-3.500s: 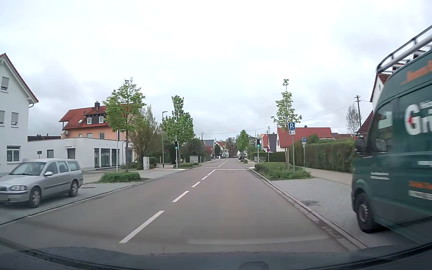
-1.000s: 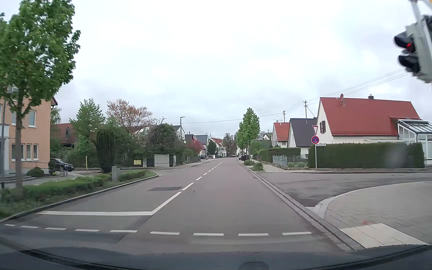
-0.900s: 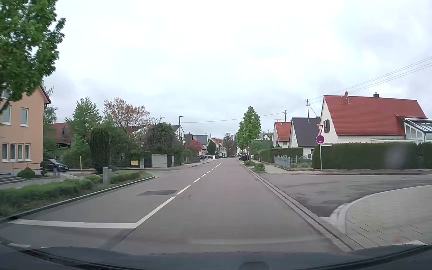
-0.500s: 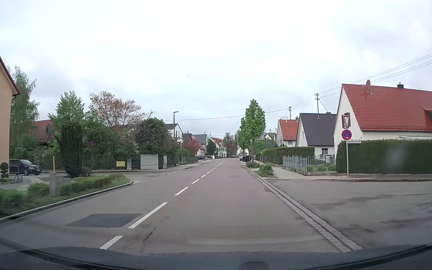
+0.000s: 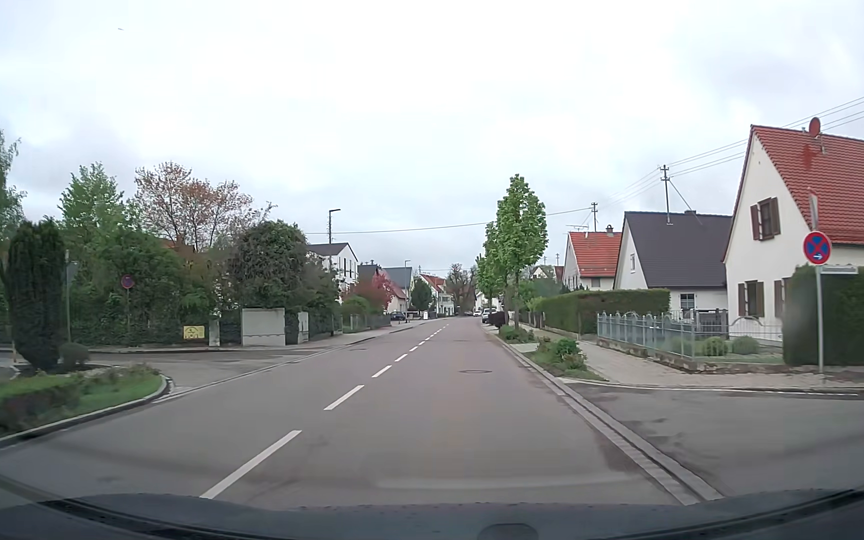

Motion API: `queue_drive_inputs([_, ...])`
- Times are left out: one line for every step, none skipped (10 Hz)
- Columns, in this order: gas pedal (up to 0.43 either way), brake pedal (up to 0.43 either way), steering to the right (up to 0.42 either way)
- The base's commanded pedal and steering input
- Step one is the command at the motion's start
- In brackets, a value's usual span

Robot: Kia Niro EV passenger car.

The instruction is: Follow the waypoints while adhering to traffic rules and regulations

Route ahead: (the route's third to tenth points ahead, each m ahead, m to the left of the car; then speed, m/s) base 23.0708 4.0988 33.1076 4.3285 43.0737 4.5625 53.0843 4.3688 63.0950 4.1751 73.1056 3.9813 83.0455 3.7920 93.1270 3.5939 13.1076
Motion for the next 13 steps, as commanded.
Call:
queue_drive_inputs([0.138,0.000,-0.001])
queue_drive_inputs([0.130,0.000,-0.001])
queue_drive_inputs([0.118,0.000,-0.001])
queue_drive_inputs([0.110,0.000,-0.001])
queue_drive_inputs([0.110,0.000,0.000])
queue_drive_inputs([0.110,0.000,0.000])
queue_drive_inputs([0.110,0.000,-0.001])
queue_drive_inputs([0.110,0.000,0.000])
queue_drive_inputs([0.110,0.000,0.000])
queue_drive_inputs([0.110,0.000,0.000])
queue_drive_inputs([0.110,0.000,0.000])
queue_drive_inputs([0.110,0.000,0.000])
queue_drive_inputs([0.110,0.000,0.000])
